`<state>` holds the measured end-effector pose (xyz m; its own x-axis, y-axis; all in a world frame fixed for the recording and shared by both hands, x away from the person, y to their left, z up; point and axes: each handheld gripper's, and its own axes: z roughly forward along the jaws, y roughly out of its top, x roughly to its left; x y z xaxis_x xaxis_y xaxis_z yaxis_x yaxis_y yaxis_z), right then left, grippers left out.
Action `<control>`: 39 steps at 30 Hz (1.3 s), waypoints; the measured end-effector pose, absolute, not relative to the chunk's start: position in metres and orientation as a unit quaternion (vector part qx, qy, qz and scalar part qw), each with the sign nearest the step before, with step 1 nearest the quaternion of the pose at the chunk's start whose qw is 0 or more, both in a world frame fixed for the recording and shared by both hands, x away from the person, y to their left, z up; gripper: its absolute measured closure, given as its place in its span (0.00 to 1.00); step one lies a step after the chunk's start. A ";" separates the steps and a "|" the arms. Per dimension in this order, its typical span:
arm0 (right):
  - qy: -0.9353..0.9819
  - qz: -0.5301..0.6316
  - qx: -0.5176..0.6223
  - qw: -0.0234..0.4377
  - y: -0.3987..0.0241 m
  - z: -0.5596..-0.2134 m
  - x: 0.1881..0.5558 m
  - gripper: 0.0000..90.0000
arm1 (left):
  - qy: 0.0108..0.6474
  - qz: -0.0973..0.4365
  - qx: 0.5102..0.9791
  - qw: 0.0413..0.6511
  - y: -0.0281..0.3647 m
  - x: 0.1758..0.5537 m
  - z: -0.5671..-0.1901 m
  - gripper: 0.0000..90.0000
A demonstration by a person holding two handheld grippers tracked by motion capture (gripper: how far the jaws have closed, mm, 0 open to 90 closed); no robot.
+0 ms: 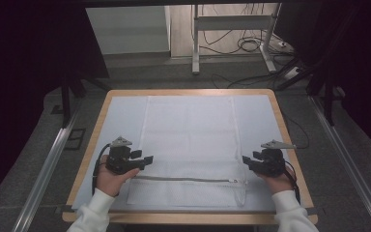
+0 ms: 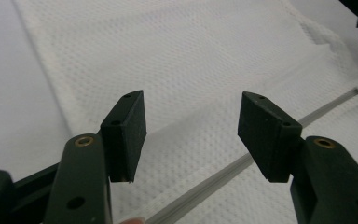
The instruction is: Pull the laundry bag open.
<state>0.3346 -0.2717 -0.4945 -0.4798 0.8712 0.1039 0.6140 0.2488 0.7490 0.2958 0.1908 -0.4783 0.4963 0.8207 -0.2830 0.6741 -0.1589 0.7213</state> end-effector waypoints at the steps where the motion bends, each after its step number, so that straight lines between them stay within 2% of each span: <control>1: 0.772 0.379 0.481 0.169 -0.272 -0.494 0.334 0.52 | 0.493 0.085 0.756 0.422 0.188 0.296 -0.478 0.46; 21: 0.779 0.375 0.474 0.166 -0.272 -0.498 0.331 0.51 | 0.445 0.063 0.789 0.419 0.124 0.297 -0.479 0.47; 39: 0.785 0.370 0.470 0.165 -0.267 -0.501 0.333 0.50 | 0.429 0.059 0.793 0.429 0.096 0.298 -0.474 0.47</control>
<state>0.3330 -0.2671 -0.5005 -0.5045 0.8588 0.0888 0.6154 0.2855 0.7347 0.2977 0.0955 -0.4740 0.6258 0.7300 -0.2750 0.6290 -0.2638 0.7313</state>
